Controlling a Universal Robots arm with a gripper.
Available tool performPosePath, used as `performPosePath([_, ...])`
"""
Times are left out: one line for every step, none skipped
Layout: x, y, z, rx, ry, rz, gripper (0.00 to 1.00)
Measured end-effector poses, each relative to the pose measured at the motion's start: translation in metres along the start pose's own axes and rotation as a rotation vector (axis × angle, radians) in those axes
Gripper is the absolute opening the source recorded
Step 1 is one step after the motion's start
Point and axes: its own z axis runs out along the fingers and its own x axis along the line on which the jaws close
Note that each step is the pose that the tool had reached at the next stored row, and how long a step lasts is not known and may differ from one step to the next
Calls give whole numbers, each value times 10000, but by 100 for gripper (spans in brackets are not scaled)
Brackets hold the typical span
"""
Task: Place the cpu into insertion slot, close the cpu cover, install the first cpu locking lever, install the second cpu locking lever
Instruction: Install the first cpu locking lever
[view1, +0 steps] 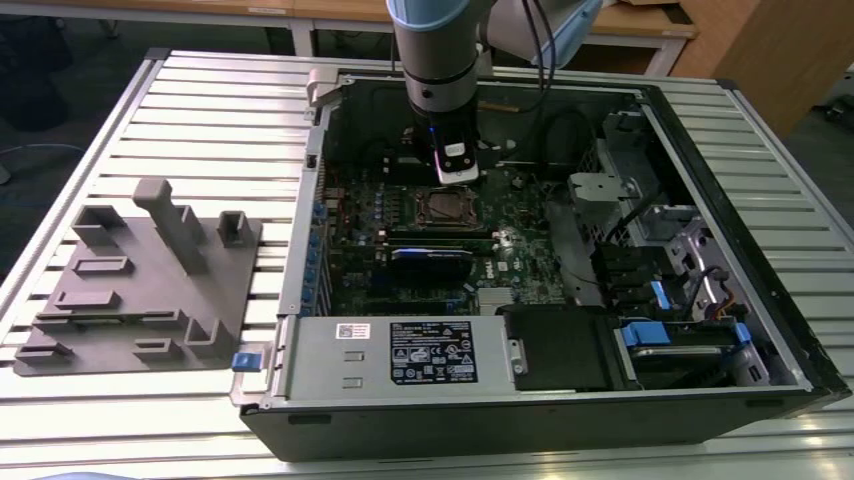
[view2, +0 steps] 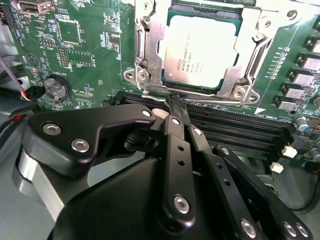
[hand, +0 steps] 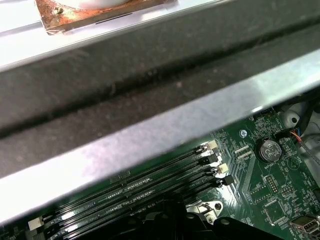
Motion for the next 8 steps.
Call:
performPosePath([0,0,0,2,-2,-1,11])
performPosePath([1,0,-1,4,-11,-3,11])
performPosePath([0,0,-1,2,-20,-5,11])
performPosePath([0,0,-1,0,-24,-6,11])
performPosePath([0,1,0,-1,-25,-6,11])
performPosePath([0,0,-1,0,-25,-7,11])
performPosePath([0,1,0,-2,-26,-7,11])
performPosePath([0,0,-1,-1,-26,-7,11])
